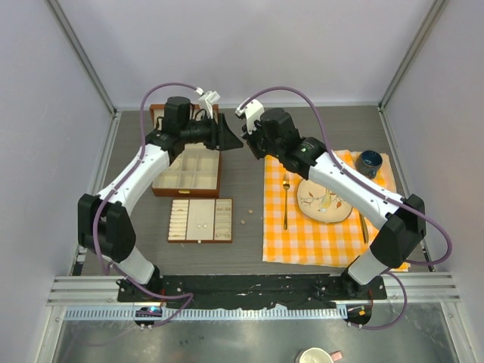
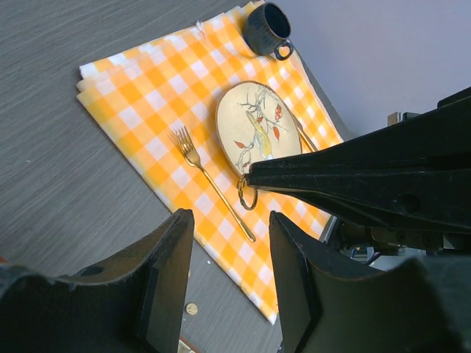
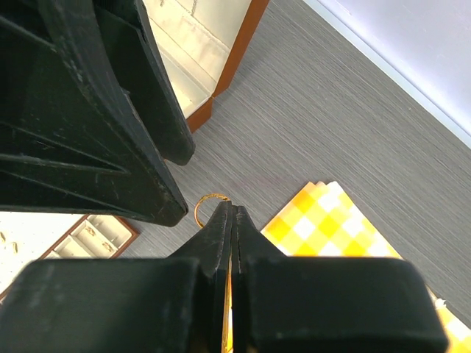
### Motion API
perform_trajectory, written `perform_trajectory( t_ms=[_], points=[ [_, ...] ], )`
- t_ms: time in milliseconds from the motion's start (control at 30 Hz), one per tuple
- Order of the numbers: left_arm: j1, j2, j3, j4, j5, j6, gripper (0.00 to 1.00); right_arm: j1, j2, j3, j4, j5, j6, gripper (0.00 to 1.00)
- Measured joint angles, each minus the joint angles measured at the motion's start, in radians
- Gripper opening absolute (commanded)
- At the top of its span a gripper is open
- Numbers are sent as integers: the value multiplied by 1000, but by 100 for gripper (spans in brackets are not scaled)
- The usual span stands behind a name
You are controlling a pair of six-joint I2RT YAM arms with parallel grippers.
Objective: Organize the mixed jewelry
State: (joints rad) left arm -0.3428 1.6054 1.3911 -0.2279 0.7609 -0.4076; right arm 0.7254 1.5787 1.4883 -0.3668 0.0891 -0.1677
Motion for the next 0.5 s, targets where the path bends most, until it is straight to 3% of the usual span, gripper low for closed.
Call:
perform_trajectory(
  t_ms=[500],
  points=[
    [0, 34, 19, 2, 31, -34, 45, 14, 0, 0, 0, -2, -14, 1]
  ],
)
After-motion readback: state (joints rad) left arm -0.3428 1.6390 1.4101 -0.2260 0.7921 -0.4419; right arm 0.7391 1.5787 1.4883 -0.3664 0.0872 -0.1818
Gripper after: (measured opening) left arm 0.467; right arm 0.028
